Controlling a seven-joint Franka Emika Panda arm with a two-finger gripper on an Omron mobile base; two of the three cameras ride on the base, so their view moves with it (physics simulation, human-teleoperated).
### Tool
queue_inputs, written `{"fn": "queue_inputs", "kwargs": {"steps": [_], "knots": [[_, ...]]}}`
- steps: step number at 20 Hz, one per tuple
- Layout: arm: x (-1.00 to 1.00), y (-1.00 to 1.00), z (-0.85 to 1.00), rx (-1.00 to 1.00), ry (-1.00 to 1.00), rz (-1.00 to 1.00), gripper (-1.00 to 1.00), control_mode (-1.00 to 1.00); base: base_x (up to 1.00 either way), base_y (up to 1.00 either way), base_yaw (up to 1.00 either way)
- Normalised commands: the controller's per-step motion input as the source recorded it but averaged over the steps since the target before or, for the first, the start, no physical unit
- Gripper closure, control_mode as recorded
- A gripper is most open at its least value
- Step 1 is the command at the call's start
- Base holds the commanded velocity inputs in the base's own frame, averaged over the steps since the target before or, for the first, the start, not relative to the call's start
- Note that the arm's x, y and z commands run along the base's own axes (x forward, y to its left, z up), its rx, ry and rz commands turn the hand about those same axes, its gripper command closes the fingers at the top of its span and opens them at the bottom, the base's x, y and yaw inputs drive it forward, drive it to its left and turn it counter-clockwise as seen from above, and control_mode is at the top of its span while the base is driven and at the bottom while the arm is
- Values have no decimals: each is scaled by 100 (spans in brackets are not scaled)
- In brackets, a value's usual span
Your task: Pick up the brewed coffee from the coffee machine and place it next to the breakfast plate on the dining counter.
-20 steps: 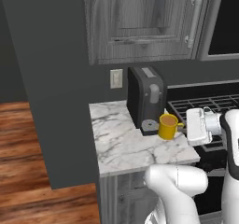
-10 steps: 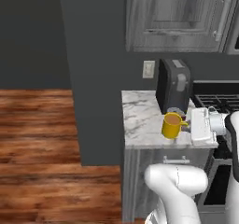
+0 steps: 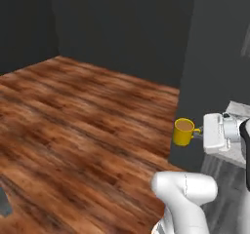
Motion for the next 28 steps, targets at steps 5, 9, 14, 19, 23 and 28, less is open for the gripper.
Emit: {"fn": "queue_inputs", "kwargs": {"steps": [5,9,14,19,23,28], "knots": [[0,0,0,0,0,0,100,100,0,23,90],[0,0,0,0,0,0,100,100,6,33,81],[0,0,0,0,0,0,100,100,71,68,48],[0,0,0,0,0,0,100,100,100,85,25],[0,0,0,0,0,0,100,100,100,95,13],[0,0,0,0,0,0,100,100,100,59,3]]}}
